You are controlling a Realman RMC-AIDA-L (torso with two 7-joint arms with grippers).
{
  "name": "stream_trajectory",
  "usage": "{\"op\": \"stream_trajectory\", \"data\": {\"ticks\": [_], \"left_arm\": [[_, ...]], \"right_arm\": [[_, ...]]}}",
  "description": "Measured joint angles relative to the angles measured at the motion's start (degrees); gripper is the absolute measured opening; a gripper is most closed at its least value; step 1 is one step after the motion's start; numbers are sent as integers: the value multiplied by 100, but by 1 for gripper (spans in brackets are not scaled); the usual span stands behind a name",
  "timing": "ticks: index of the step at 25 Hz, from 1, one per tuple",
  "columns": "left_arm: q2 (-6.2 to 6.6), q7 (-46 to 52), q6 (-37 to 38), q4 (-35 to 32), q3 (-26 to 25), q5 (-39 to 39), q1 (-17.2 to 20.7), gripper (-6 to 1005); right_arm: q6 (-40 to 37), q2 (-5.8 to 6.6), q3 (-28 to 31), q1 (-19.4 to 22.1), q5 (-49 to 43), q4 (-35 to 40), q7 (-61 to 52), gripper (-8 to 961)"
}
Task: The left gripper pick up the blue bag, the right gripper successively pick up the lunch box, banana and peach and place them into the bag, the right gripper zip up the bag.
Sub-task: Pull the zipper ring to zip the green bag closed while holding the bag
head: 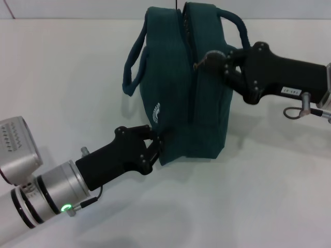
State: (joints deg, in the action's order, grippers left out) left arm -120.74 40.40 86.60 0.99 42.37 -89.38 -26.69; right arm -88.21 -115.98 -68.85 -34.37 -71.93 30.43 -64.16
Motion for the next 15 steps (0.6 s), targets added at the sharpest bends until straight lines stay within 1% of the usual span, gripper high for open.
{"op": "stream_trajectory", "data": {"ticks": [2,4,5,8,13,15], "left_arm": [[-2,-31,-32,47,28,2,-10,155],[-3,-40,-41,56,49,4,-13,129],[-3,-85,-54,59,162,4,1,116],[1,-145,-56,59,245,12,34,77],[7,-161,84,61,216,157,152,68],[7,-161,191,61,210,269,174,89]], "right_arm": [[0,-1,-7,0,182,-65,1,14],[6,-2,7,-18,296,-143,1,14],[17,-2,14,-23,326,-164,1,14],[152,-4,31,6,516,-216,1,14],[210,0,-15,68,639,-284,1,14],[170,4,-52,69,612,-300,1,14]]}}
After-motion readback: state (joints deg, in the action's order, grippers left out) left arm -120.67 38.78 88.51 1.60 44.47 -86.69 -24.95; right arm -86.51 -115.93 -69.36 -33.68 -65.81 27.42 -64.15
